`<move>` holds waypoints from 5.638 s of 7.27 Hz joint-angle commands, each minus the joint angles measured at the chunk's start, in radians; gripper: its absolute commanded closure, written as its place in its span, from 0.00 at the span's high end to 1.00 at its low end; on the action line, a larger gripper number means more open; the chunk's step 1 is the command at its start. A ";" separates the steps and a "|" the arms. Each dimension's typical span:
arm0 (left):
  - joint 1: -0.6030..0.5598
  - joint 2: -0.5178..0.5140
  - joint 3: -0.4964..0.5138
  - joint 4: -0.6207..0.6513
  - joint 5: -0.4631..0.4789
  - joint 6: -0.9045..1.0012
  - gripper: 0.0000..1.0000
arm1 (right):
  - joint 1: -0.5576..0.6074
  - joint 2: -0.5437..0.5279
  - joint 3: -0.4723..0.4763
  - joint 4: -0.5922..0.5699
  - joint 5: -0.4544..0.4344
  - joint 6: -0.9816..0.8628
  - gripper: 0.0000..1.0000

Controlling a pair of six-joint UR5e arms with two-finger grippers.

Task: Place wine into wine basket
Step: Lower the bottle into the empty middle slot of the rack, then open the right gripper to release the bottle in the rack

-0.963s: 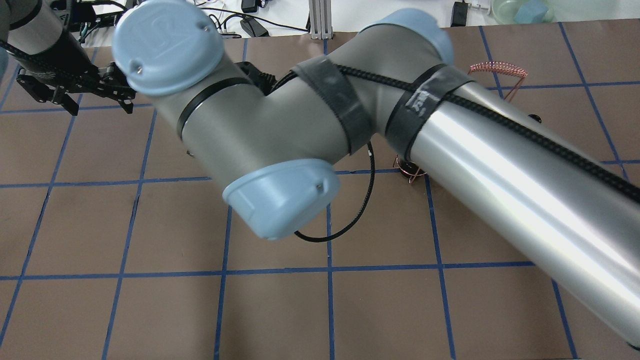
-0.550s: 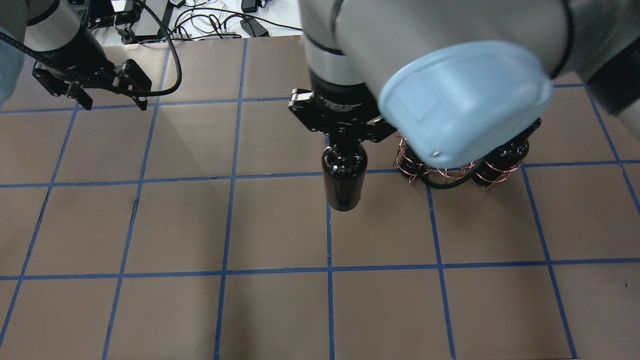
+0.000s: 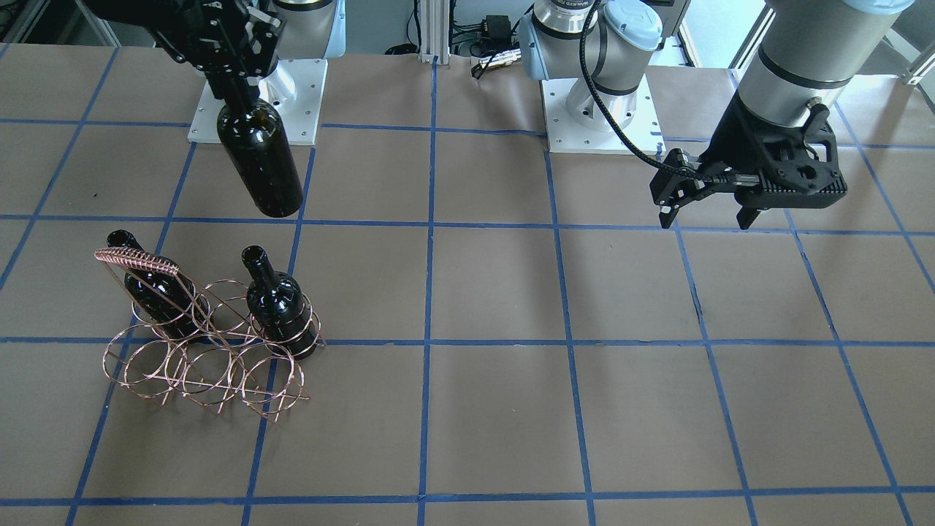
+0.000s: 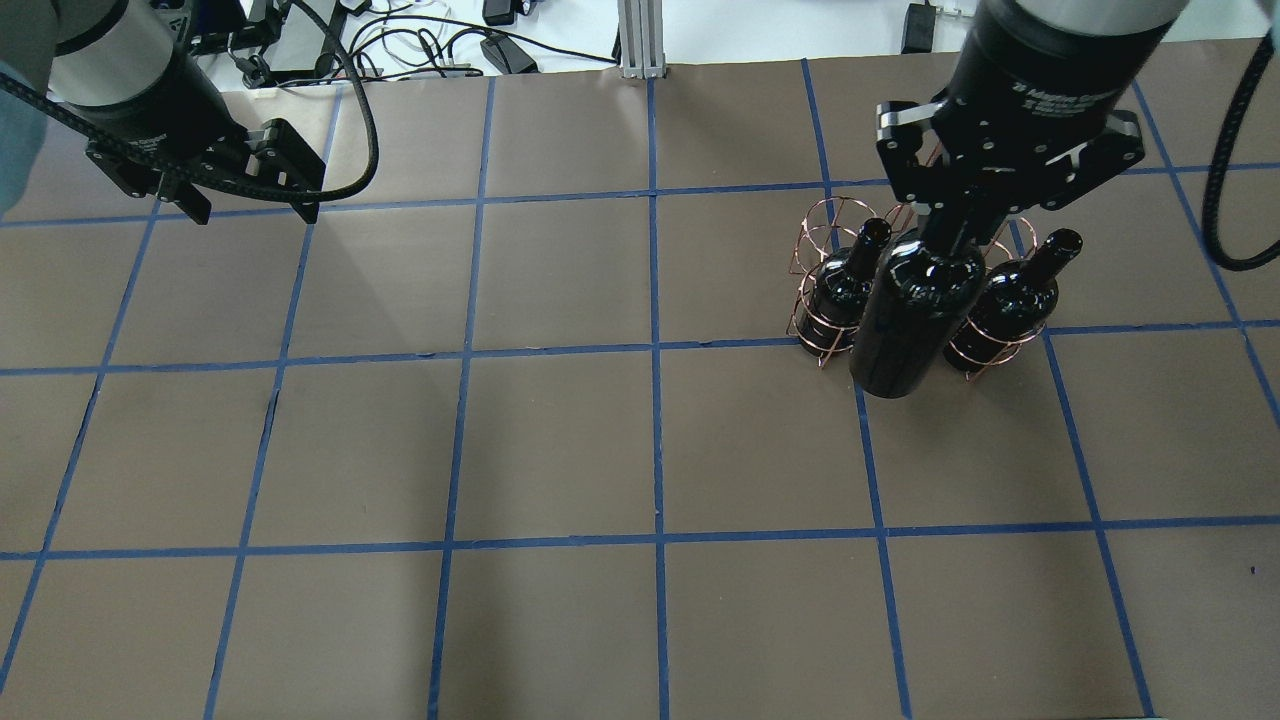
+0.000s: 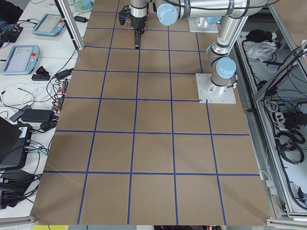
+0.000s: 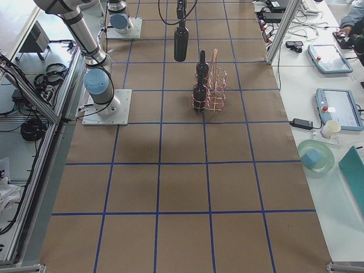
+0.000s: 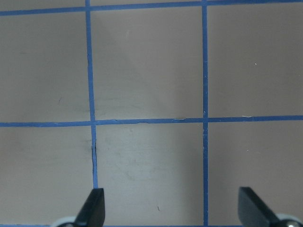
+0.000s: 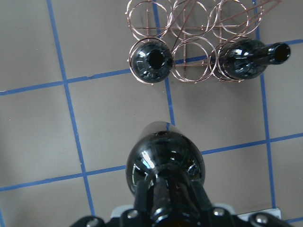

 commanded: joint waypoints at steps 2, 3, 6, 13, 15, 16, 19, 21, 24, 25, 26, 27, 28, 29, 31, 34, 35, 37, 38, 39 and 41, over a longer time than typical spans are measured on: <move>-0.010 0.014 -0.005 -0.042 -0.021 -0.002 1.00 | -0.163 0.015 0.026 -0.130 0.017 -0.127 0.00; -0.009 0.013 -0.008 -0.043 -0.021 0.000 1.00 | -0.163 0.030 0.058 -0.174 0.017 -0.136 0.00; -0.009 0.016 -0.008 -0.051 -0.016 0.008 1.00 | -0.163 0.054 0.134 -0.304 0.023 -0.130 0.00; -0.009 0.013 -0.008 -0.062 -0.015 0.012 1.00 | -0.163 0.106 0.138 -0.354 0.053 -0.149 0.00; -0.009 0.011 -0.009 -0.060 -0.013 0.012 1.00 | -0.163 0.112 0.154 -0.355 0.053 -0.179 0.00; -0.007 0.011 -0.009 -0.063 -0.010 0.012 1.00 | -0.163 0.112 0.160 -0.355 0.050 -0.193 0.00; -0.007 0.011 -0.009 -0.062 -0.010 0.014 1.00 | -0.165 0.133 0.163 -0.358 0.048 -0.201 0.00; -0.006 0.011 -0.009 -0.062 -0.010 0.014 1.00 | -0.165 0.150 0.163 -0.361 0.048 -0.204 0.00; -0.004 0.010 -0.009 -0.060 -0.010 0.014 1.00 | -0.166 0.192 0.201 -0.434 0.043 -0.237 0.00; -0.004 0.010 -0.009 -0.060 -0.010 0.014 1.00 | -0.166 0.190 0.241 -0.474 0.043 -0.247 0.00; -0.004 0.010 -0.009 -0.059 -0.010 0.014 1.00 | -0.166 0.193 0.261 -0.496 0.043 -0.245 0.00; -0.004 0.010 -0.009 -0.059 -0.010 0.014 1.00 | -0.166 0.205 0.267 -0.498 0.042 -0.245 0.00; -0.004 0.010 -0.009 -0.059 -0.010 0.014 1.00 | -0.165 0.216 0.272 -0.505 0.043 -0.238 0.00; -0.004 0.010 -0.009 -0.060 -0.009 0.014 1.00 | -0.166 0.227 0.272 -0.513 0.043 -0.238 0.00; -0.001 0.010 -0.009 -0.059 -0.009 0.014 1.00 | -0.166 0.238 0.276 -0.513 0.042 -0.236 0.00; -0.001 0.010 -0.009 -0.059 -0.009 0.014 1.00 | -0.165 0.221 0.251 -0.506 0.043 -0.163 1.00; -0.001 0.008 -0.009 -0.059 -0.009 0.014 1.00 | -0.163 0.218 0.199 -0.464 0.043 -0.158 1.00; -0.001 0.008 -0.009 -0.059 -0.007 0.014 1.00 | -0.122 0.178 0.059 -0.269 0.043 -0.155 1.00; -0.001 0.010 -0.009 -0.063 -0.007 0.011 1.00 | -0.079 0.141 0.051 -0.233 0.043 -0.094 1.00; -0.001 0.011 -0.008 -0.063 -0.009 0.002 1.00 | -0.023 0.124 0.051 -0.216 0.043 -0.022 1.00; -0.007 0.017 -0.005 -0.075 -0.010 0.002 1.00 | 0.048 0.127 0.049 -0.212 0.033 0.022 1.00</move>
